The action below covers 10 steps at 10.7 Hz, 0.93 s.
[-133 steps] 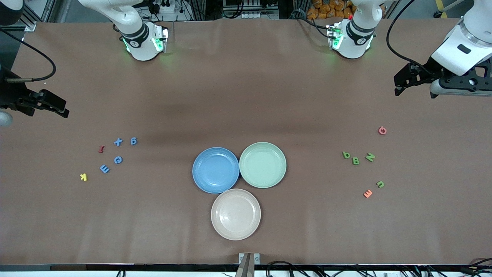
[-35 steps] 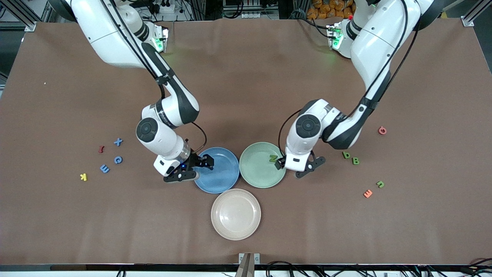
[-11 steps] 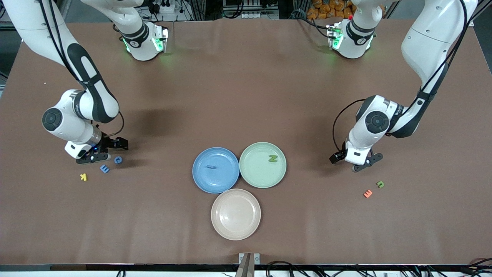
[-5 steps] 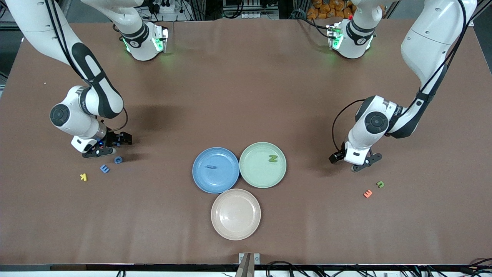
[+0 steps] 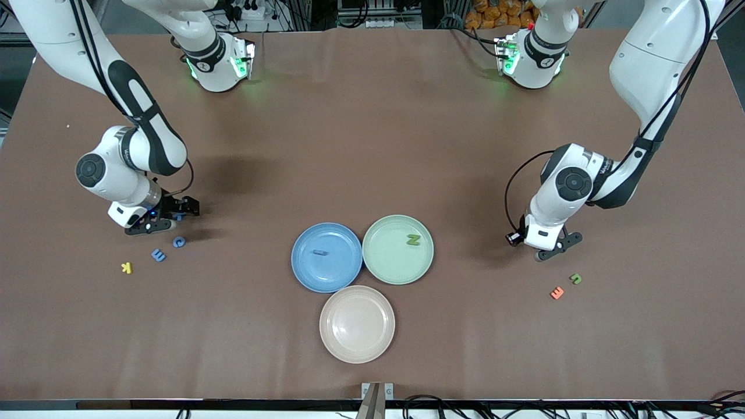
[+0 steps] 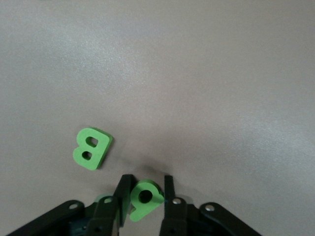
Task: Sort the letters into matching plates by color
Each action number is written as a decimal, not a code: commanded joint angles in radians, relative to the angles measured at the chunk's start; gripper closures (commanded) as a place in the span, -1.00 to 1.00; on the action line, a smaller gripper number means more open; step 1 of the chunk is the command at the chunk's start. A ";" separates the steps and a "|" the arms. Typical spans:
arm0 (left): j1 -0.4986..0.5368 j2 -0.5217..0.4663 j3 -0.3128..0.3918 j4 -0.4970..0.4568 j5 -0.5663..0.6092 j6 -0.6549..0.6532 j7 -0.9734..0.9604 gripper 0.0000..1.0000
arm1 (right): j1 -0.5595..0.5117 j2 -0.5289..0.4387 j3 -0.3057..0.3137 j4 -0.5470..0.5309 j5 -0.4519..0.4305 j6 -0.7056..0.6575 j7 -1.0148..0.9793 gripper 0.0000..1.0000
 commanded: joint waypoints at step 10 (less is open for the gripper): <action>0.007 -0.037 -0.106 0.027 0.004 -0.001 -0.132 1.00 | -0.057 -0.022 0.012 -0.035 -0.011 0.039 -0.125 0.11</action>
